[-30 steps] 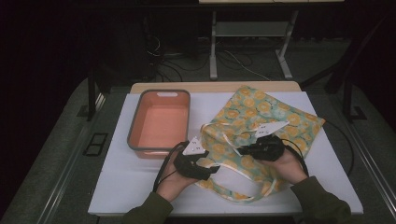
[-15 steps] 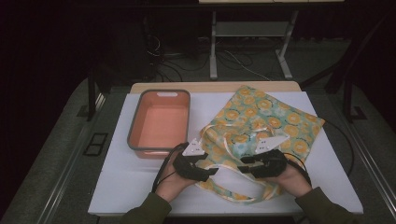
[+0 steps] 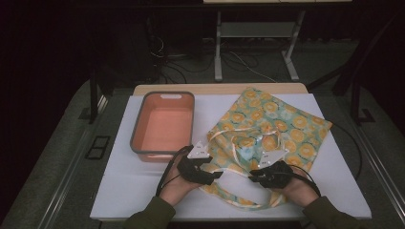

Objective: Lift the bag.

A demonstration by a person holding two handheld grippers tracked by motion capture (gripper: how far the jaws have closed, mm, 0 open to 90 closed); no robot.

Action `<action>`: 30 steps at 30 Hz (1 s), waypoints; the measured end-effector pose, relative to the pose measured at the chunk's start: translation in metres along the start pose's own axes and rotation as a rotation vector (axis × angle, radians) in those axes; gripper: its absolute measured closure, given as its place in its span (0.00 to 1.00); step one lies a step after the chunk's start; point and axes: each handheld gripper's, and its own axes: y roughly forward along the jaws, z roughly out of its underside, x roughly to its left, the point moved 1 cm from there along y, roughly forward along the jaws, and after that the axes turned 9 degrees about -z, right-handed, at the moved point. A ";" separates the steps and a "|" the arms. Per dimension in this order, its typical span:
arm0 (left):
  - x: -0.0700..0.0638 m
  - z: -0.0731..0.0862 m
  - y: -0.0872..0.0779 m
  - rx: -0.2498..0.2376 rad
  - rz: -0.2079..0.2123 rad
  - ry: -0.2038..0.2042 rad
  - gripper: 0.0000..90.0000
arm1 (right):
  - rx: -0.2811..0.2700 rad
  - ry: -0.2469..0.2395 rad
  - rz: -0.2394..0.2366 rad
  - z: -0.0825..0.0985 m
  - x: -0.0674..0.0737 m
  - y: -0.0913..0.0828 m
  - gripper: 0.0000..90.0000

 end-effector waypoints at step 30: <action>0.006 -0.018 0.019 -0.033 -0.062 -0.003 0.35 | -0.399 0.065 0.041 -0.033 -0.032 -0.069 1.00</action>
